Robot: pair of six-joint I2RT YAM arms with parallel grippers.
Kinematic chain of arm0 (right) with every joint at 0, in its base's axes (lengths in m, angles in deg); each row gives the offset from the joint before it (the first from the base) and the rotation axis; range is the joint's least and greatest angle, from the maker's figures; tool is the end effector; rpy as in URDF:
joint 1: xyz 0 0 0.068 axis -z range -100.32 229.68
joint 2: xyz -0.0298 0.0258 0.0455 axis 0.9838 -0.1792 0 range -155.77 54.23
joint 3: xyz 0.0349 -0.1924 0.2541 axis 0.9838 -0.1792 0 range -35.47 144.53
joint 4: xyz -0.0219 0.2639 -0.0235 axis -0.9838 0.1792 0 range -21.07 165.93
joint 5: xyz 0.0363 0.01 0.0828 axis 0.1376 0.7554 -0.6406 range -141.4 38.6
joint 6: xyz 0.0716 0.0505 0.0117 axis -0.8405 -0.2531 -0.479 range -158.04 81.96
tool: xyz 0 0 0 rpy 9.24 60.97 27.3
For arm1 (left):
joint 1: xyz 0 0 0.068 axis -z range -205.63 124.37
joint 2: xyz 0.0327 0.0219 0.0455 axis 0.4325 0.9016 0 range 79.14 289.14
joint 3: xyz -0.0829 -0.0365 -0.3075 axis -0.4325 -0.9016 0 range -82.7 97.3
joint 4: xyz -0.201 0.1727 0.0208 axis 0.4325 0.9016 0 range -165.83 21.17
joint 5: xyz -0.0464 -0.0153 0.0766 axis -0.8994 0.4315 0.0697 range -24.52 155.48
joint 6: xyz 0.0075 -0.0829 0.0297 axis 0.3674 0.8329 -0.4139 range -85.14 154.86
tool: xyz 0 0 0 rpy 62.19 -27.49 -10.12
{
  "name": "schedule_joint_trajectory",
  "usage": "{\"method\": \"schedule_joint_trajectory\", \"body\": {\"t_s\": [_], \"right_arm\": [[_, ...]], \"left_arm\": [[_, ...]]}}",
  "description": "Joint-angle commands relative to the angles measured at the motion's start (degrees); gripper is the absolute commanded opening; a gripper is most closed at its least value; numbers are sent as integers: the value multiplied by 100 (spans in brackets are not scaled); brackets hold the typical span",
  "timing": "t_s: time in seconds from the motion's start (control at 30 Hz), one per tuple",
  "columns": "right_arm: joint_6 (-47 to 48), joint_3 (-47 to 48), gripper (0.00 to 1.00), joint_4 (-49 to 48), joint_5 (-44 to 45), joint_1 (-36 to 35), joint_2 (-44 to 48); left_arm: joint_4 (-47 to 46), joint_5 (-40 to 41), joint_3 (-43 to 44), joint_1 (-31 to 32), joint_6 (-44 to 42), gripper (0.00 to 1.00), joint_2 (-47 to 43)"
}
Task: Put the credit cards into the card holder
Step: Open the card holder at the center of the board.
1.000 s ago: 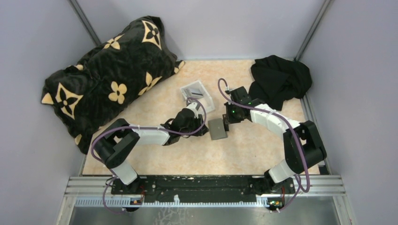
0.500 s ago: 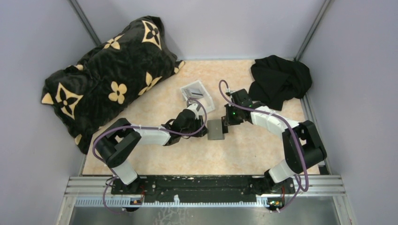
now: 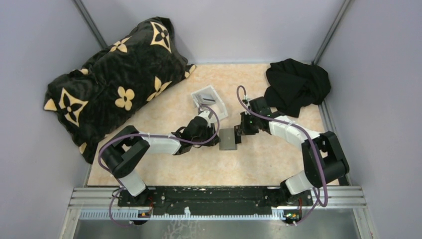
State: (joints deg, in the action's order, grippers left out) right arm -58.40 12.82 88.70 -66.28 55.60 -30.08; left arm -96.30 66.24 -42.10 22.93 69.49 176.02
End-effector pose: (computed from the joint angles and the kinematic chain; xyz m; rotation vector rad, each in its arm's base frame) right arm 0.2753 0.1452 0.2028 -0.1899 2.6121 0.6208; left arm 0.2455 -0.2764 0.1608 0.2726 2.2961 -0.7738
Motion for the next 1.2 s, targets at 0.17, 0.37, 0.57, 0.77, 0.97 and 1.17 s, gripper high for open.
{"method": "schedule_joint_trajectory", "body": {"t_s": [0.17,0.37,0.57,0.77,0.97,1.17], "right_arm": [[-172,-27,0,-162,-214,68,346],[-230,-77,0,-240,-296,62,372],[-344,-260,0,-415,-392,63,344],[-526,-381,0,-640,-550,63,351],[-724,-417,0,-786,-727,70,404],[-764,-418,0,-765,-736,70,471]], "left_arm": [[98,144,-62,56,-55,32,-127],[107,140,-104,56,-18,32,-126],[106,118,-105,70,-5,32,-119],[152,100,-113,93,-1,32,-124],[185,132,-164,104,18,32,-165],[267,267,-245,103,51,31,-251]]}}
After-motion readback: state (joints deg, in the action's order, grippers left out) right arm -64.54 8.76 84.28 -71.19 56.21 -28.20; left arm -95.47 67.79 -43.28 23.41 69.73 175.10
